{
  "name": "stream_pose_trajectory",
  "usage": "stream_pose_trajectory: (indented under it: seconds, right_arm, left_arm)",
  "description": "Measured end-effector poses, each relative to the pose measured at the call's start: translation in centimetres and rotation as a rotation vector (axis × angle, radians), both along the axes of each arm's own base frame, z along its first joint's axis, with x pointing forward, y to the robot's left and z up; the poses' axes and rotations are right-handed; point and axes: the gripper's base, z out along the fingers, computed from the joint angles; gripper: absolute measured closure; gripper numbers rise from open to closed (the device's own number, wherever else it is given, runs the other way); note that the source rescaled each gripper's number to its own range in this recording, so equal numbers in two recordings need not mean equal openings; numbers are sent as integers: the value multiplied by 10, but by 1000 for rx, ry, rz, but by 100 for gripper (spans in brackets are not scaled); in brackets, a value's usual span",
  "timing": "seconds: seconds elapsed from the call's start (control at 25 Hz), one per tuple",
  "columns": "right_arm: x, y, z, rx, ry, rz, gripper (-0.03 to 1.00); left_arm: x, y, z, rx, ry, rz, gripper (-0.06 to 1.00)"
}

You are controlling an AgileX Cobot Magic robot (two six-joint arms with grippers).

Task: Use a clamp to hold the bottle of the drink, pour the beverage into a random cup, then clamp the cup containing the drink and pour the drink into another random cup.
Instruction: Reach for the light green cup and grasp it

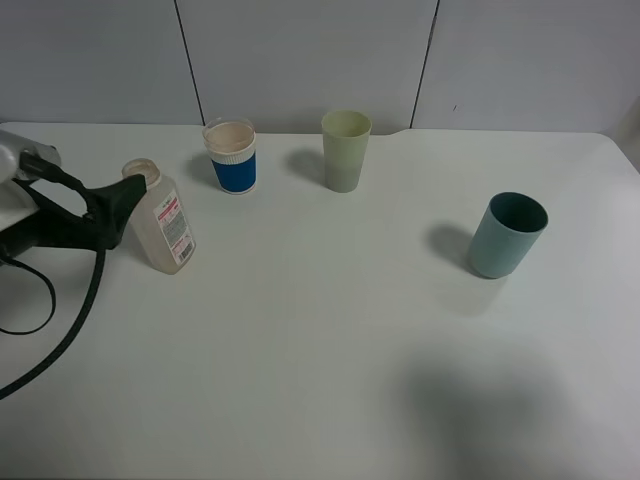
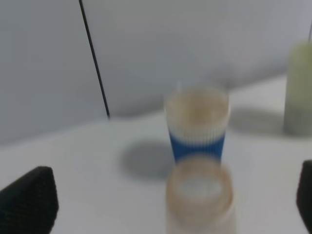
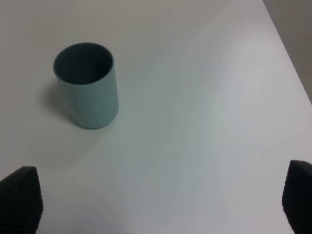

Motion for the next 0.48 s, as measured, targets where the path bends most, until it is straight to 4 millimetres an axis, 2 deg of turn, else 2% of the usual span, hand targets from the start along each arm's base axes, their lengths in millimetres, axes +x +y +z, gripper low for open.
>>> stream_pose_trajectory:
  seconds: [0.48]
  right_arm:
    - [0,0,0,0,0,0,0]
  left_arm:
    - [-38,8,70,-121,-414,-6,-5]
